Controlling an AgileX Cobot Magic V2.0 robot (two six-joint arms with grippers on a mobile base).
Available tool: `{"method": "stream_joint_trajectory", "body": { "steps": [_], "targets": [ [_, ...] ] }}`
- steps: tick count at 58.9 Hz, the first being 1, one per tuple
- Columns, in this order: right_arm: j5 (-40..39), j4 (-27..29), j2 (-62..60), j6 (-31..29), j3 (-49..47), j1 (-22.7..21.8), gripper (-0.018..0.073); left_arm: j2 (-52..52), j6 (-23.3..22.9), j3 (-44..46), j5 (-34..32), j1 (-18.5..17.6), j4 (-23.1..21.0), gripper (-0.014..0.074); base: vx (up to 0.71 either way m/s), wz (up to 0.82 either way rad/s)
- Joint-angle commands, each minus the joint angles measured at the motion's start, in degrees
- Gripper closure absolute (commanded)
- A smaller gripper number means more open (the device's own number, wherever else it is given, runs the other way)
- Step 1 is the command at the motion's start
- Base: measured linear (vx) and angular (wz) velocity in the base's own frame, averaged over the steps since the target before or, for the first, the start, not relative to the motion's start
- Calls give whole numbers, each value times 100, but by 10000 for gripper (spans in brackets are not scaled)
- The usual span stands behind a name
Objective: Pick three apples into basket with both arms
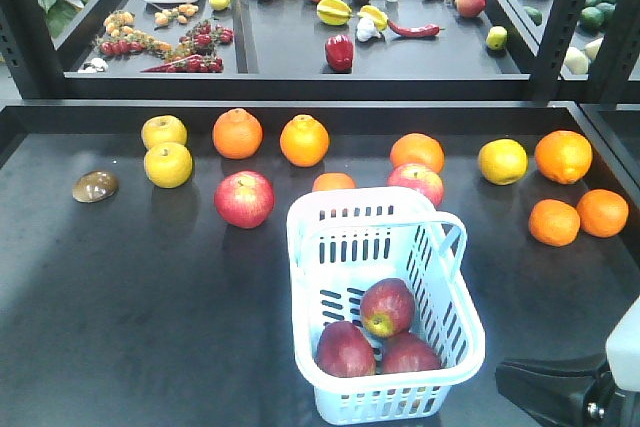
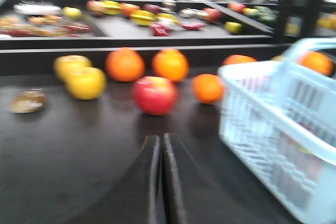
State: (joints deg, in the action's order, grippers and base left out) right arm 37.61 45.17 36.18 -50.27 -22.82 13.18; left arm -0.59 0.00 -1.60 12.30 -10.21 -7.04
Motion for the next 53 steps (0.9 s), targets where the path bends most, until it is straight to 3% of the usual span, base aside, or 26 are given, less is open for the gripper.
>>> {"method": "stream_joint_trajectory", "body": {
  "steps": [1,6,12,23,31,40,53],
  "targets": [
    [-176,160,-3,-10,-140,-21,564,-98,-408,139,-499,538,31,602,0,0],
    [-176,160,-3,-10,-140,-21,564,-98,-822,139,-727,897,38,602,0,0],
    [-176,160,-3,-10,-140,-21,564,-98,-835,139,-775,1054,78,602,0,0],
    [-176,160,-3,-10,-140,-21,564,-98,-835,139,-772,1068,85,602,0,0],
    [-176,160,-3,-10,-140,-21,564,-98,-858,139,-772,1068,530,602,0,0],
    [-176,160,-3,-10,-140,-21,564,-98,-1240,139,-767,1062,528,602,0,0],
    [-176,160,-3,-10,-140,-21,564,-98,-1247,139,-767,1062,831,602,0,0]
  ]
}}
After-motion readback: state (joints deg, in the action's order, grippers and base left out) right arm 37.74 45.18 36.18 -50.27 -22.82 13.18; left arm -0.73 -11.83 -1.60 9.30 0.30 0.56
